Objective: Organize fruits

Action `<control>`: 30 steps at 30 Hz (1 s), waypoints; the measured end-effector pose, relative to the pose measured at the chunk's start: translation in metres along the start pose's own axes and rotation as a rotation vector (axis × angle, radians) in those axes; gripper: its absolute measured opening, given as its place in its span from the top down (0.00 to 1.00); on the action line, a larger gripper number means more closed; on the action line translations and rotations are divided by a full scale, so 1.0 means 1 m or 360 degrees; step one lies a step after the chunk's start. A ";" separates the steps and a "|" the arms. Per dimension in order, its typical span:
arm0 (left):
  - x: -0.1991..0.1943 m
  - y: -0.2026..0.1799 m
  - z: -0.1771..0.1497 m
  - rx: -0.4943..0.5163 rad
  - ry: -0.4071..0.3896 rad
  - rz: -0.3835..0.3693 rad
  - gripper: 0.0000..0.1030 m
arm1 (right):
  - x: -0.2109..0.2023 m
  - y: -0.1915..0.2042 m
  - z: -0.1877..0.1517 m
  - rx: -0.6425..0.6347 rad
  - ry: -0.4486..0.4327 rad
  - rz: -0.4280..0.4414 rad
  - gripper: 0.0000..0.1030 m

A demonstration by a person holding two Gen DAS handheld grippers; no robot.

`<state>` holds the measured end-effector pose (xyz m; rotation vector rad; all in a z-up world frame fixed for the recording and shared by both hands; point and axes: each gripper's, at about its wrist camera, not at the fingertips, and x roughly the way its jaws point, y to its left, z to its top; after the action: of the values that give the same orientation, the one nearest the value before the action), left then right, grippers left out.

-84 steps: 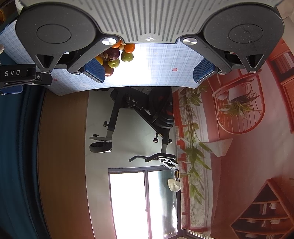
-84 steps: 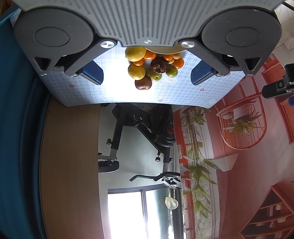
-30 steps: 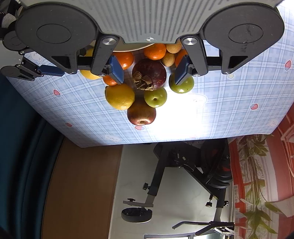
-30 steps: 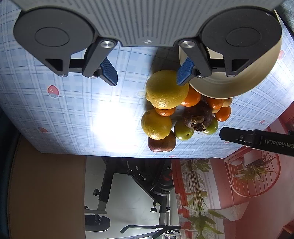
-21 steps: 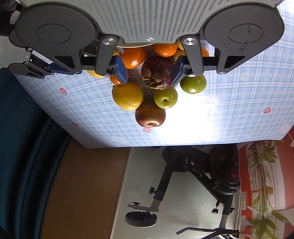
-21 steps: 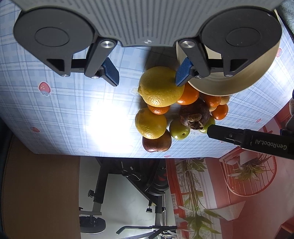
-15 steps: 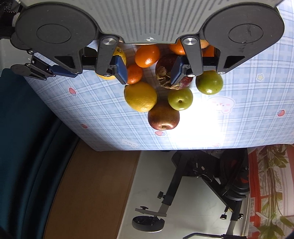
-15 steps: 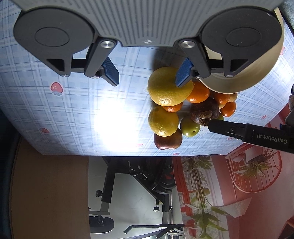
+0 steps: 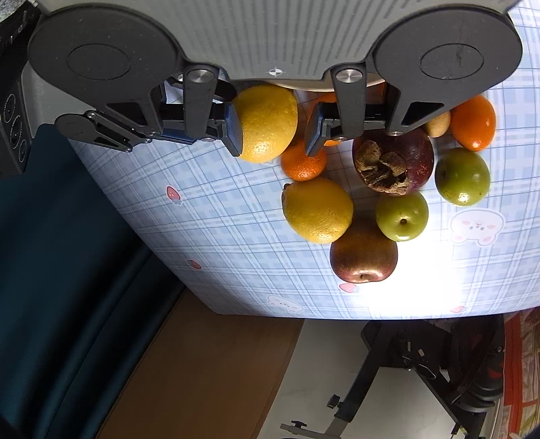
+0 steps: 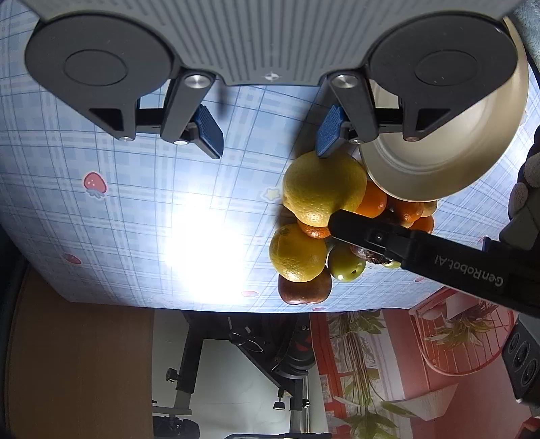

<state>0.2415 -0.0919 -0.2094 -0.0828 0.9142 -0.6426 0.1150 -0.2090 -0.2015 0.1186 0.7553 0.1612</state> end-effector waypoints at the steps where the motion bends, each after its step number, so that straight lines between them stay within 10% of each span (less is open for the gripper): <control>1: 0.002 0.001 0.001 -0.0009 0.0012 -0.0018 0.58 | 0.001 0.000 0.000 -0.0007 0.0004 0.0009 0.37; 30: 0.009 0.001 0.007 -0.0015 0.0046 -0.0147 0.58 | 0.030 0.015 0.004 -0.0103 -0.0038 0.0154 0.45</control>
<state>0.2511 -0.0974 -0.2118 -0.1252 0.9456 -0.7266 0.1376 -0.1892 -0.2161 0.0955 0.7200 0.2754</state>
